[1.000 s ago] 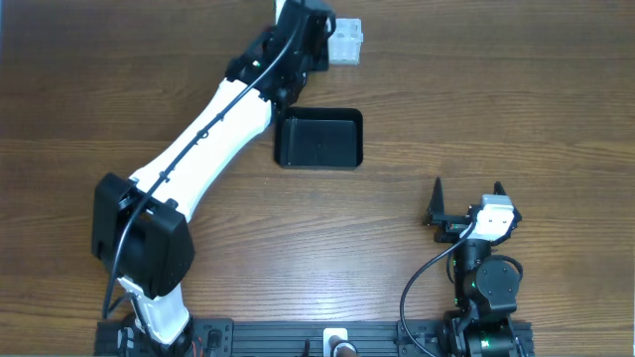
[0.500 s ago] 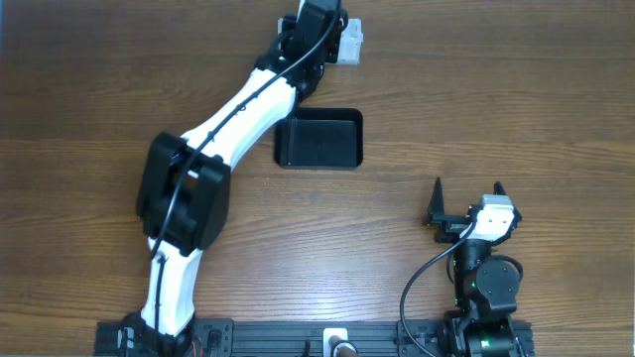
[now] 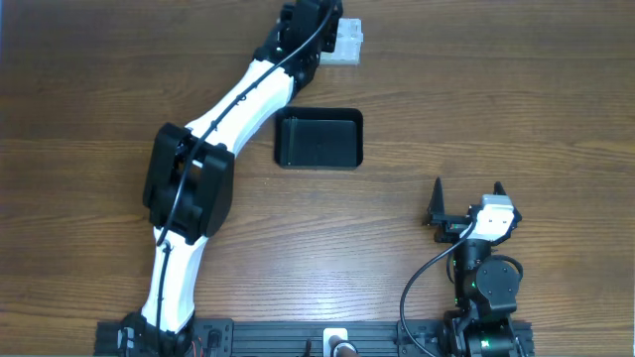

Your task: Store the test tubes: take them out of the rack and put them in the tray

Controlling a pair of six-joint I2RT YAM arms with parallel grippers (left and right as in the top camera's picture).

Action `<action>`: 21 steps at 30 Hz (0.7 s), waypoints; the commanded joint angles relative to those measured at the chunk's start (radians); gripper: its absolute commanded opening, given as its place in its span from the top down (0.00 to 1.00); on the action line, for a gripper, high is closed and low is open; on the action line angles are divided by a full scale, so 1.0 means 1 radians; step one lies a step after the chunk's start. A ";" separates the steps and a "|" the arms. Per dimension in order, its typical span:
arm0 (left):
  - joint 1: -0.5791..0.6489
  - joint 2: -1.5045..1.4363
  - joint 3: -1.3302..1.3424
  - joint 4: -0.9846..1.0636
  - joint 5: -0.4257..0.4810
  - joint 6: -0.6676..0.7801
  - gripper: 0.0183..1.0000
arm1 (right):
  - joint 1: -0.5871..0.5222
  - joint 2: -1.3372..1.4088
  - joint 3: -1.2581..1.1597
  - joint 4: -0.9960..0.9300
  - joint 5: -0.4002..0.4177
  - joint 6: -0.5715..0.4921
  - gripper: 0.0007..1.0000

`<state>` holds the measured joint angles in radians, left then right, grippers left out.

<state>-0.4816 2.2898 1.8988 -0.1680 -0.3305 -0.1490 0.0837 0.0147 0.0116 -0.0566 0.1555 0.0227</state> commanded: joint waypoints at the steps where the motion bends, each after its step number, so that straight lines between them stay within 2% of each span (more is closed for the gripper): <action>1: 0.013 0.061 0.043 0.006 0.046 0.014 0.43 | -0.006 -0.007 -0.006 -0.003 -0.001 -0.002 0.01; 12: 0.019 0.089 0.048 0.045 0.080 0.014 0.48 | -0.006 -0.007 -0.006 -0.003 -0.001 -0.002 0.01; 17: 0.019 0.089 0.047 0.045 0.080 0.014 0.56 | -0.006 -0.007 -0.006 -0.003 -0.001 -0.002 0.01; 21: 0.019 0.089 0.047 0.044 0.080 0.014 0.66 | -0.006 -0.007 -0.006 -0.003 -0.001 -0.002 0.01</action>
<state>-0.4694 2.3589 1.9209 -0.1295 -0.2600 -0.1459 0.0837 0.0147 0.0116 -0.0566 0.1555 0.0223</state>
